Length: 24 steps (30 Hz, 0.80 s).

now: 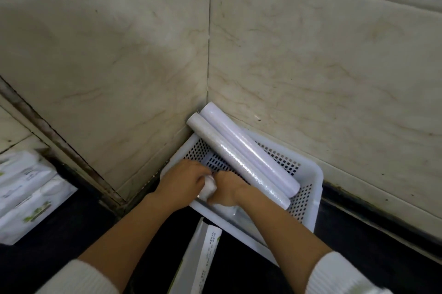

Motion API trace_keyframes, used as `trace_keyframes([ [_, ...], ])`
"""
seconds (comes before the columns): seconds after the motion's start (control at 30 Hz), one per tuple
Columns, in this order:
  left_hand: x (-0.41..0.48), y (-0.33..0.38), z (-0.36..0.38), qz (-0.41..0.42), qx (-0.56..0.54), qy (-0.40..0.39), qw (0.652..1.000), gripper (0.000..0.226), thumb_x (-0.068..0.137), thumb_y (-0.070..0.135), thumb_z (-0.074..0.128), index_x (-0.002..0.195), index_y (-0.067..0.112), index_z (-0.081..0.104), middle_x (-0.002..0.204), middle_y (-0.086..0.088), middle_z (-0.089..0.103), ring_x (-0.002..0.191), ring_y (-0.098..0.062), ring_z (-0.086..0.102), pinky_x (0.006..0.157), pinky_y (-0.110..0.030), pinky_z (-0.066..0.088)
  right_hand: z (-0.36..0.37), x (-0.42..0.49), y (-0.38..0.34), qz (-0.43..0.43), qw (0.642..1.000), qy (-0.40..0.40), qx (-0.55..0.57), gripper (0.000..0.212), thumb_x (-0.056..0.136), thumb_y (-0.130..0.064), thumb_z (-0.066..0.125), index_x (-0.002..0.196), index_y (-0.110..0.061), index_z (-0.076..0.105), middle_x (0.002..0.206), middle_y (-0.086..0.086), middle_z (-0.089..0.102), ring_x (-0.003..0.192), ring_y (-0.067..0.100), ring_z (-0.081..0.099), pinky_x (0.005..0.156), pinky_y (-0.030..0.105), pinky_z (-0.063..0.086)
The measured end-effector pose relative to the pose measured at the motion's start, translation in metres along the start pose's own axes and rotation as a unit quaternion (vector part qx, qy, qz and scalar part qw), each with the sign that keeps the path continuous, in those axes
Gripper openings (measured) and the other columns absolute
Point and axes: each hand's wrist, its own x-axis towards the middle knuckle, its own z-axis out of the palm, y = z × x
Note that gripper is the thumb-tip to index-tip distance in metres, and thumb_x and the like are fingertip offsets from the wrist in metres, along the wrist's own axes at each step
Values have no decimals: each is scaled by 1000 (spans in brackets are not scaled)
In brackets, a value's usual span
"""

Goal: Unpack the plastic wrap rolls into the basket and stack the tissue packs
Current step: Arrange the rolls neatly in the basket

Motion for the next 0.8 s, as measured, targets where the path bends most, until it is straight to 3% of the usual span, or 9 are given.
trace_keyframes([
  [0.1, 15, 1, 2, -65, 61, -79, 993, 30, 96, 12, 45, 111, 16, 70, 105, -5, 70, 90, -19, 62, 74, -29, 49, 5, -10, 9, -17, 996, 78, -28, 51, 78, -33, 72, 121, -8, 58, 110, 13, 67, 98, 29, 64, 74, 33, 50],
  [0.2, 26, 6, 8, -96, 134, -113, 980, 24, 97, 14, 46, 106, 10, 68, 103, -10, 69, 90, -24, 64, 66, -27, 42, 8, -23, 17, -62, 979, 176, -81, 37, 83, -29, 64, 113, -7, 64, 107, 14, 66, 95, 31, 63, 69, 30, 45],
  [0.3, 29, 10, 13, -107, 150, -102, 977, 22, 94, 8, 45, 93, 5, 67, 95, -11, 69, 80, -23, 63, 63, -30, 42, 11, -29, 24, -50, 985, 154, -53, 26, 89, -23, 58, 102, -3, 69, 104, 15, 70, 96, 32, 65, 81, 39, 55],
  [0.37, 23, 12, 11, -106, 128, -65, 984, 24, 94, 7, 44, 95, 5, 68, 96, -11, 69, 79, -21, 60, 64, -29, 44, 12, -32, 28, -48, 991, 124, -16, 21, 91, -19, 56, 90, -1, 67, 93, 14, 70, 91, 32, 66, 80, 40, 55],
  [0.43, 11, 15, 6, -82, 75, 9, 994, 26, 94, 8, 46, 106, 8, 69, 106, -10, 67, 92, -21, 61, 74, -32, 49, 11, -37, 31, -58, 986, 153, 30, 21, 90, -17, 57, 77, -2, 62, 80, 14, 64, 79, 29, 64, 75, 39, 55],
  [0.57, -37, 30, 0, -19, 1, 169, 985, 33, 92, 5, 52, 122, 12, 63, 129, -4, 57, 120, -19, 49, 96, -24, 39, 11, -66, 35, -51, 956, 251, 144, 24, 89, -23, 65, 109, -12, 70, 110, 3, 67, 87, 13, 59, 80, 25, 48],
  [0.67, -86, 45, 8, -33, -37, 260, 964, 33, 90, 5, 57, 121, 15, 63, 128, -3, 54, 120, -15, 45, 95, -25, 38, 18, -105, 36, -43, 936, 288, 197, 22, 87, -26, 67, 107, -17, 70, 106, -5, 67, 85, 6, 58, 77, 20, 46],
  [0.73, -120, 56, 19, -64, -59, 279, 956, 33, 89, 7, 58, 121, 17, 61, 128, -2, 53, 117, -9, 40, 93, -26, 40, 28, -137, 39, -36, 929, 310, 200, 17, 86, -27, 67, 101, -19, 71, 100, -8, 66, 83, 5, 58, 75, 18, 44],
  [0.8, -151, 64, 33, -96, -59, 255, 961, 34, 90, 13, 59, 123, 18, 58, 129, -4, 51, 120, -13, 39, 97, -33, 43, 41, -170, 44, -24, 923, 327, 201, 12, 85, -26, 68, 95, -21, 71, 94, -9, 65, 81, 6, 58, 76, 21, 45],
])
